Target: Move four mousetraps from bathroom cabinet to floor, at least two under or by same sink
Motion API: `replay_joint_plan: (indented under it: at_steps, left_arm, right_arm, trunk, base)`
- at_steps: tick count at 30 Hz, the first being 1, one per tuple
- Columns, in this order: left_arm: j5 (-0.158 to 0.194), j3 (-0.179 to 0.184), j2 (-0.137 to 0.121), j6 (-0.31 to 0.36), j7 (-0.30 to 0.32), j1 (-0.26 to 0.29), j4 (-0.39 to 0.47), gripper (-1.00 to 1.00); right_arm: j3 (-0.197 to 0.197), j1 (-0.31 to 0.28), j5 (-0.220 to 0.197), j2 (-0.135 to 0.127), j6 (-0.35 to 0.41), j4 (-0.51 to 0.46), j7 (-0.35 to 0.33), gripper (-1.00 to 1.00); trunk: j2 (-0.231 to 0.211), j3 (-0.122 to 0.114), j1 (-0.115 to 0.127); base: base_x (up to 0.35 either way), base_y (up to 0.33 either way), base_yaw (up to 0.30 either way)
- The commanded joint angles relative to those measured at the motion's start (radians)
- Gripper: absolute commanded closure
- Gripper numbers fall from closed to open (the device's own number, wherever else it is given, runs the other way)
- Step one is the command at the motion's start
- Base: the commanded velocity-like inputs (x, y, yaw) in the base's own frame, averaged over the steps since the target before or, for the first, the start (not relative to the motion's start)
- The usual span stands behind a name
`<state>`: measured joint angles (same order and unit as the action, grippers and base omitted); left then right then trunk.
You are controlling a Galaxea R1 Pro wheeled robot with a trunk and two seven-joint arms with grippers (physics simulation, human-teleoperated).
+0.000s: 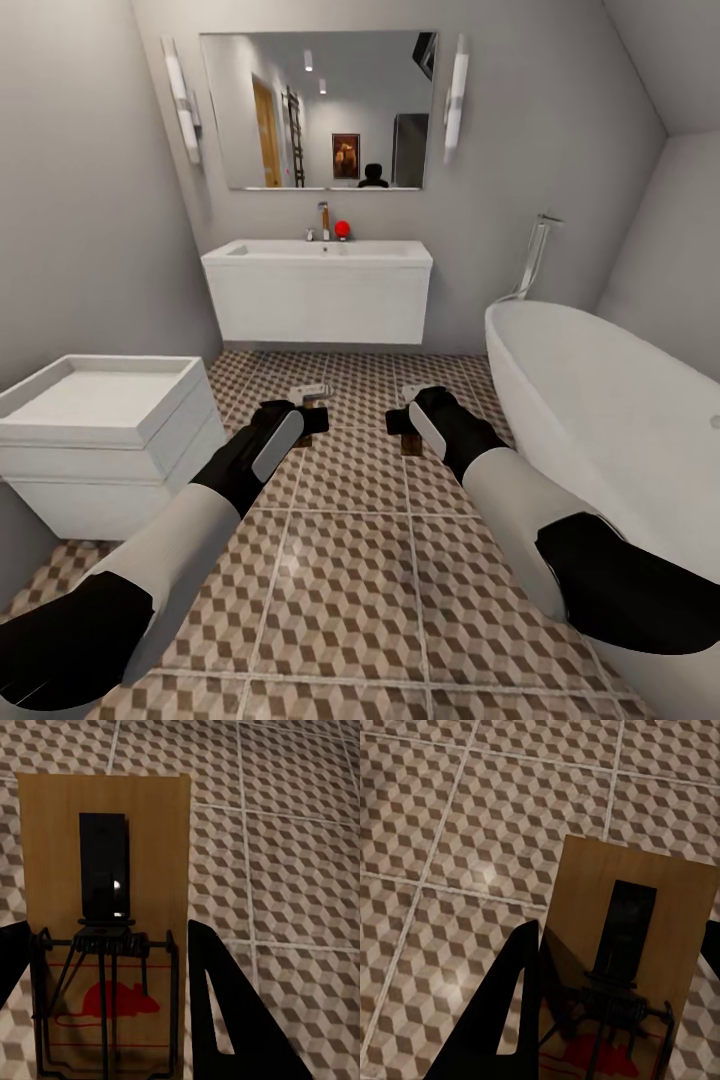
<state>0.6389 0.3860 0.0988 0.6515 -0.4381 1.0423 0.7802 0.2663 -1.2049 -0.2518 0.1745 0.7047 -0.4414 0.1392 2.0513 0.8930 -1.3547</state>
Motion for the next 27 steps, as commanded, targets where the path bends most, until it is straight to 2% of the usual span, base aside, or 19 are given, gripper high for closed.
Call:
replay_joint_plan:
  at_steps: [1,4,5,7,9,12,18,22,27]
  left_arm:
    - [0.007,0.003,-0.001,0.004,-0.009,0.001,0.001,1.00]
    - [0.007,0.002,0.000,0.018,-0.008,0.001,0.002,1.00]
    - [0.006,0.000,0.002,0.106,-0.009,0.011,0.012,1.00]
    - [0.008,0.000,0.002,0.185,-0.010,0.049,0.016,1.00]
    - [0.009,-0.001,0.003,0.238,-0.010,0.079,0.018,1.00]
    - [0.011,-0.003,0.003,0.318,-0.011,0.150,0.019,1.00]
    - [0.014,-0.010,0.002,0.350,-0.011,0.196,0.019,1.00]
    - [0.014,-0.081,0.001,0.358,-0.011,0.231,0.016,1.00]
    - [0.013,-0.111,-0.002,0.363,-0.011,0.256,0.011,1.00]
  right_arm:
    - [0.004,-0.001,-0.012,0.000,0.002,-0.002,0.011,1.00]
    - [0.004,-0.001,-0.012,0.000,0.002,-0.006,0.012,1.00]
    - [0.006,-0.001,-0.012,0.000,0.004,-0.024,0.017,1.00]
    - [0.011,-0.001,-0.011,0.000,0.013,-0.058,0.037,1.00]
    - [0.015,-0.001,-0.009,0.000,0.029,-0.087,0.066,1.00]
    - [0.019,-0.006,-0.011,0.000,0.107,-0.183,0.133,1.00]
    - [0.020,-0.034,-0.015,0.000,0.167,-0.233,0.163,1.00]
    - [0.020,-0.049,-0.024,0.000,0.178,-0.222,0.168,1.00]
    - [0.020,-0.059,-0.029,0.000,0.178,-0.216,0.170,1.00]
  trunk:
    - [0.008,0.004,-0.004]
    - [0.029,0.014,-0.015]
    - [0.036,0.017,-0.019]
    - [0.050,0.023,-0.027]
    - [0.064,0.029,-0.034]
    - [0.085,0.039,-0.046]
    - [0.127,0.057,-0.069]
    - [0.155,0.070,-0.084]
    - [0.190,0.086,-0.103]
  base:
    - [0.000,0.000,0.000]
    - [0.000,0.000,0.000]
    - [0.000,0.000,0.000]
    - [0.000,0.000,0.000]
    - [0.000,0.000,0.000]
    - [0.000,0.000,0.000]
    - [0.000,0.000,0.000]
    - [0.000,0.000,0.000]
    - [0.000,0.000,0.000]
